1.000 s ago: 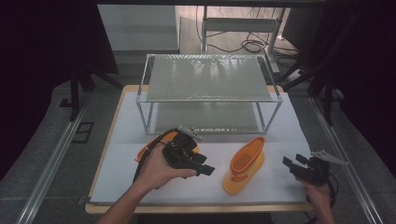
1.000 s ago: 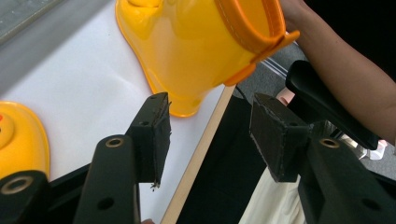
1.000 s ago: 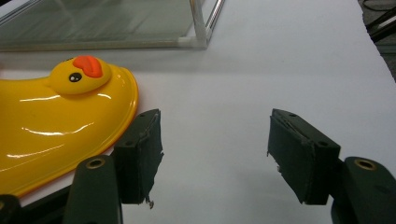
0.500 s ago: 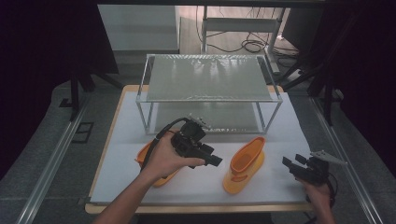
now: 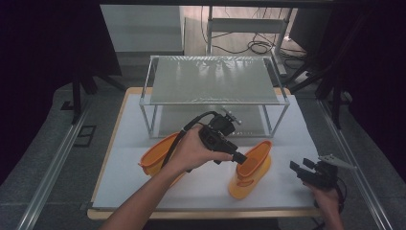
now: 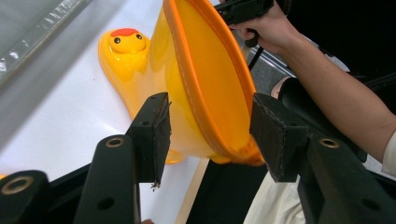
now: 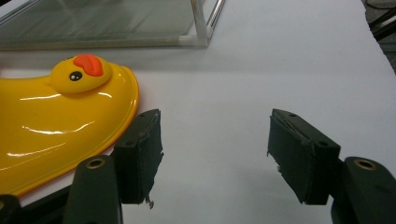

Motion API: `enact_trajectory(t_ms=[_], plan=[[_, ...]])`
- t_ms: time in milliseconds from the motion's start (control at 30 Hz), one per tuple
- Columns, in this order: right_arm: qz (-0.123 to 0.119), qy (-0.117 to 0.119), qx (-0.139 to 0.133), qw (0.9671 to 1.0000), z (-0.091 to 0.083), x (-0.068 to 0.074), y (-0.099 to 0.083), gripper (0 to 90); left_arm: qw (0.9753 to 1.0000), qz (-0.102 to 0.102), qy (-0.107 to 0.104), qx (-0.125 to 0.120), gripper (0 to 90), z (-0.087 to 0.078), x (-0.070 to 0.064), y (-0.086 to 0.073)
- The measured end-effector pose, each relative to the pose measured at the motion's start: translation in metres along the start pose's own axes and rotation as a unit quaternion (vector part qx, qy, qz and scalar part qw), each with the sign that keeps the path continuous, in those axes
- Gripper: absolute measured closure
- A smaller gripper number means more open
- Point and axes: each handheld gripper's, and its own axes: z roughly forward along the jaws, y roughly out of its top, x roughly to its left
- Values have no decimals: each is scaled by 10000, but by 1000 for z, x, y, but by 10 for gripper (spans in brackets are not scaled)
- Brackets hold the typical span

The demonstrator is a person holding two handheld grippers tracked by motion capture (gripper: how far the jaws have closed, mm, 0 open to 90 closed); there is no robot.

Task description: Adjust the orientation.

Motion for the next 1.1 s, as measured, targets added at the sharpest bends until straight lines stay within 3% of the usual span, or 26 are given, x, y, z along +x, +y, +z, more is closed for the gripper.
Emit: enact_trajectory(t_ms=[133, 400, 633, 800, 900, 967, 1100], plan=[[16, -7, -5, 10000, 0, -1, 0, 345, 9998, -97, 62, 163, 482, 14, 5, 11], [34, -17, 33, 10000, -1, -2, -1, 345, 9989, -87, 62, 463, 499, 34, 11, 21], [84, -30, 53, 9999, 0, -3, -2, 345, 9982, -171, 77, 562, 529, 49, 16, 27], [98, -34, 35, 9999, 0, -4, -2, 345, 9970, -177, 137, 746, 609, 61, 20, 29], [107, -57, 40, 9999, 0, -6, -2, 345, 9970, -166, 160, 740, 745, 65, 20, 30], [113, -64, 45, 9999, 0, -6, -3, 346, 9969, -163, 292, 717, 845, 65, 20, 30], [113, -57, 47, 9999, 0, -6, -3, 346, 9973, -271, 275, 619, 868, 61, 23, 29]])
